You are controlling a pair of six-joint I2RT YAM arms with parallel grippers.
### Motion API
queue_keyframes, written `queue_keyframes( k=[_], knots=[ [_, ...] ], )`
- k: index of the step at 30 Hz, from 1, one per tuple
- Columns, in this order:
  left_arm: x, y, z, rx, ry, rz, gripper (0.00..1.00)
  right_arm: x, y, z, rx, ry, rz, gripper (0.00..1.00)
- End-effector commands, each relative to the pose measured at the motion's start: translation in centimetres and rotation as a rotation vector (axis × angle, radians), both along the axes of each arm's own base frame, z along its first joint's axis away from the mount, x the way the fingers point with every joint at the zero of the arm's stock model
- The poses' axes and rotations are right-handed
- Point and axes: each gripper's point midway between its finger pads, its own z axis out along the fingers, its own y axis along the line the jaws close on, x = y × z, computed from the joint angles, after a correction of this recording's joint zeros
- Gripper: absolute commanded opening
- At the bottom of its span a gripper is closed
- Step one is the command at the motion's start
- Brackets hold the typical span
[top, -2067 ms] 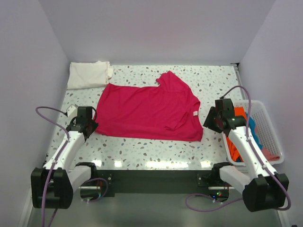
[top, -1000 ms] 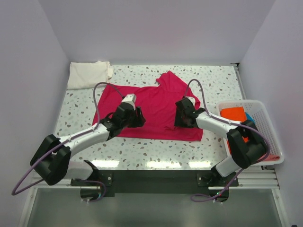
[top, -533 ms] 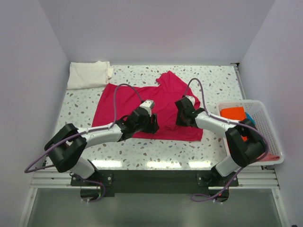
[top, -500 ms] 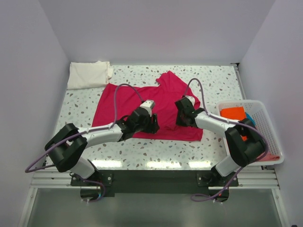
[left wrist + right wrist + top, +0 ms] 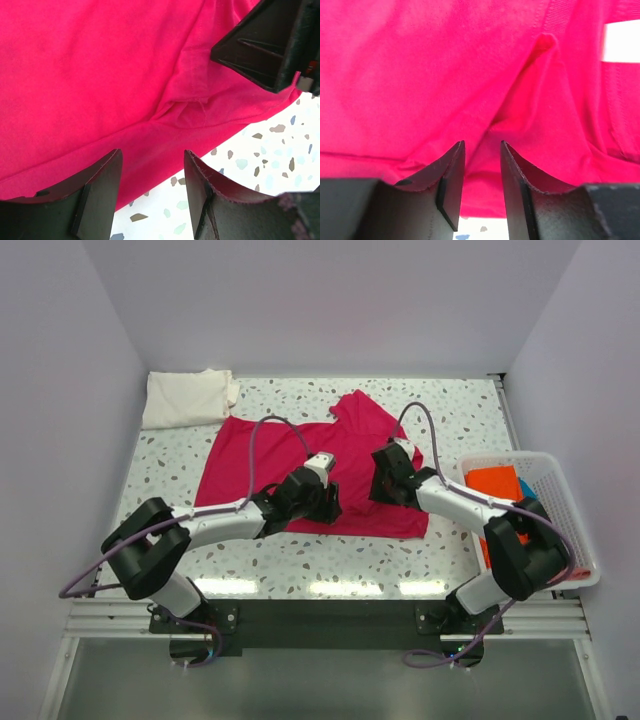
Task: Fold and stack the t-shirts
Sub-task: Fold the tshirt
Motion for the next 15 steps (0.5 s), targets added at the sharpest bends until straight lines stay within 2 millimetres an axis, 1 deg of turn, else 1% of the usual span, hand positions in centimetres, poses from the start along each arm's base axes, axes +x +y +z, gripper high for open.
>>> queue_keyframes(
  k=[1,3,8,15],
  knots=[
    [0.9,-2.0,1.9,-0.020,-0.074,-0.048,0.57,0.1,-0.9,2.0,0.010,-0.074,-0.043,0.39],
    [0.8,-2.5,1.9,-0.014,-0.079,-0.055,0.56,-0.3,-1.0,1.9,0.016,-0.072,-0.044,0.39],
    [0.6,-3.0,1.8,-0.012,-0.079,-0.066,0.54,-1.2,-0.1,1.1,0.078,-0.049,-0.025,0.37],
    [0.8,-2.4,1.9,0.006,-0.086,-0.037,0.54,-1.5,1.8,0.9,0.122,-0.042,0.010,0.37]
  ],
)
